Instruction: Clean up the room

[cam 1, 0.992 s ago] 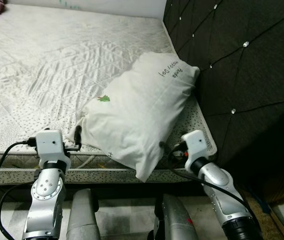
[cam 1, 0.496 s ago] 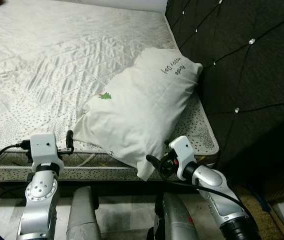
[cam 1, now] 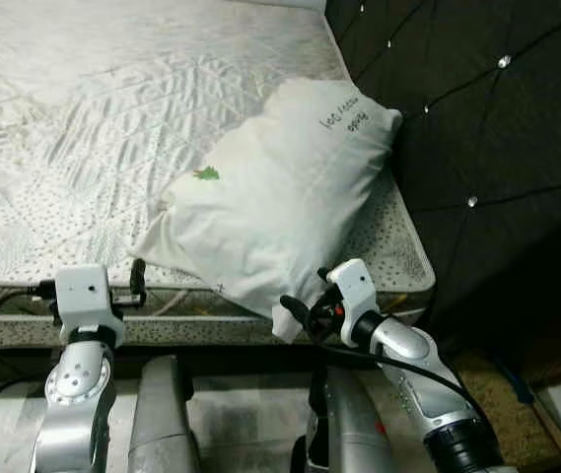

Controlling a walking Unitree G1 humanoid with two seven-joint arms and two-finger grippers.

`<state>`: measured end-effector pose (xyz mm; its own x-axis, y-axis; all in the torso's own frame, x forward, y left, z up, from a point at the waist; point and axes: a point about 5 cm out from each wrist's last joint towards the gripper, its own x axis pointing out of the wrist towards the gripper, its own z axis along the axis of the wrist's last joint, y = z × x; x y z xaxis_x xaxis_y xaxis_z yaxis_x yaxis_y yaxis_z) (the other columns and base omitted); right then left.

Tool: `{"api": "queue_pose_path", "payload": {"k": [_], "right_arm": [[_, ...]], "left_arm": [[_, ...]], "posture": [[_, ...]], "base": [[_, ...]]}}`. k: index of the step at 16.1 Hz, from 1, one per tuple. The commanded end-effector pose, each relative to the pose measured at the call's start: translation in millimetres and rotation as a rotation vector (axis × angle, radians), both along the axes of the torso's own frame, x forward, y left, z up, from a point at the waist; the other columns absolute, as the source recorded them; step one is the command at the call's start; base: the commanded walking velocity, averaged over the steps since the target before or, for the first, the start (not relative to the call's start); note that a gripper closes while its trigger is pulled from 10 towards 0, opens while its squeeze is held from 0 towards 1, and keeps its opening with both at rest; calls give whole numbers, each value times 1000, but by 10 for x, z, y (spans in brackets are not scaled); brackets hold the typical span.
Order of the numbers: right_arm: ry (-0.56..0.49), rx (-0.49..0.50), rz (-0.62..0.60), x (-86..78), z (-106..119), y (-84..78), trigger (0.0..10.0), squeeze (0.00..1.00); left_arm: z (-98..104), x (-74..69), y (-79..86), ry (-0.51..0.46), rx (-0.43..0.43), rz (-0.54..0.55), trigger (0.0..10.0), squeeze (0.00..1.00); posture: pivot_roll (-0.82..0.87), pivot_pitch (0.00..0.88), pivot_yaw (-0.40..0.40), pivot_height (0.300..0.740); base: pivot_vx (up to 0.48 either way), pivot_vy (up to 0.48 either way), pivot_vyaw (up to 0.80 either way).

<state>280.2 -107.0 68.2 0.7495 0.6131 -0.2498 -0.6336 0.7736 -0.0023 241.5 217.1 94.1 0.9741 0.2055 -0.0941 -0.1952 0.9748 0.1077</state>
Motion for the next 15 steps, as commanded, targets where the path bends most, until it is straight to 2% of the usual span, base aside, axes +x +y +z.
{"api": "queue_pose_path", "payload": {"k": [1, 9, 11, 14, 15], "right_arm": [[6, -15, -18, 13, -7, -47, 10000, 0], [1, -29, -48, 35, -28, -72, 10000, 0], [35, -32, -33, 38, -62, -63, 10000, 0], [92, -33, 30, 36, -108, -28, 10000, 0], [130, -19, 81, 20, -131, -3, 10000, 0]], "left_arm": [[39, -6, -21, -10, -2, -13, 10000, 0], [42, 1, -44, -4, -12, -32, 10000, 0], [39, 2, -43, 1, -8, -20, 10000, 0], [77, -19, -43, -17, -23, -10, 10000, 0], [62, -85, -24, -4, -25, 7, 10000, 0]], "posture": [[61, 133, -122, 551], [57, 124, -119, 551], [60, 126, -124, 551], [73, 138, -131, 551], [83, 139, -132, 551]], "base": [[274, 0, 0], [384, 0, 0], [289, 0, 0], [0, 0, 0], [0, 0, 0]]}}
